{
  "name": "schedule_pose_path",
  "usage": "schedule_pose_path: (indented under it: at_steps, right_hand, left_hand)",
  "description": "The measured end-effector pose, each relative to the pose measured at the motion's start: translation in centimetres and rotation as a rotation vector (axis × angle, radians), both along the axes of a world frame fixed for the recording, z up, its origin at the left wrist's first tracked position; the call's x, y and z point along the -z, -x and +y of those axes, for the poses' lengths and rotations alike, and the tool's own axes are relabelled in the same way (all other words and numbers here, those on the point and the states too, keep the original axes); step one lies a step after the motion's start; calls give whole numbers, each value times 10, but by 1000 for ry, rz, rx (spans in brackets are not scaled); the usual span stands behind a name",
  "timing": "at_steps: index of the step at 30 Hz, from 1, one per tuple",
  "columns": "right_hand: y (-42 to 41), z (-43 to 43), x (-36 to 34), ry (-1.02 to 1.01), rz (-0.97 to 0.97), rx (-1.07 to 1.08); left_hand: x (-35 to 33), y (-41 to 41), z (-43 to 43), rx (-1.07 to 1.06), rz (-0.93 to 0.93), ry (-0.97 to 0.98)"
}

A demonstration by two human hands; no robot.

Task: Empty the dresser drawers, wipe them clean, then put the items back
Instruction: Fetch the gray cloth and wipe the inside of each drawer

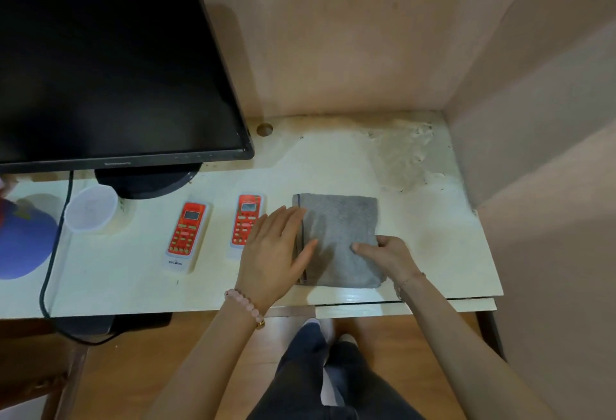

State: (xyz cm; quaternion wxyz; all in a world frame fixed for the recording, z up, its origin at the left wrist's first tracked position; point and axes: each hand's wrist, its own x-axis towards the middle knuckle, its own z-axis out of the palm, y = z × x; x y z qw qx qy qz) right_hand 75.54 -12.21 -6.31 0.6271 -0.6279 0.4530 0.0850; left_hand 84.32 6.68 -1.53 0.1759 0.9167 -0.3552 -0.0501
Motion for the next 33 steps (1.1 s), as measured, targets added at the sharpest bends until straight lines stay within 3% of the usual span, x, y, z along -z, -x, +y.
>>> schedule_pose_path:
  at_steps: [13, 23, 33]
  right_hand:
    - [9, 14, -15, -55, -276, 184]
    - [37, 8, -66, 111, -449, 288]
    - [146, 15, -89, 125, -592, 756]
  left_hand:
    - [-15, -11, 10, 26, 6, 33]
    - [-40, -8, -15, 179, -107, 73]
    - [-51, 37, -70, 577, -141, 158]
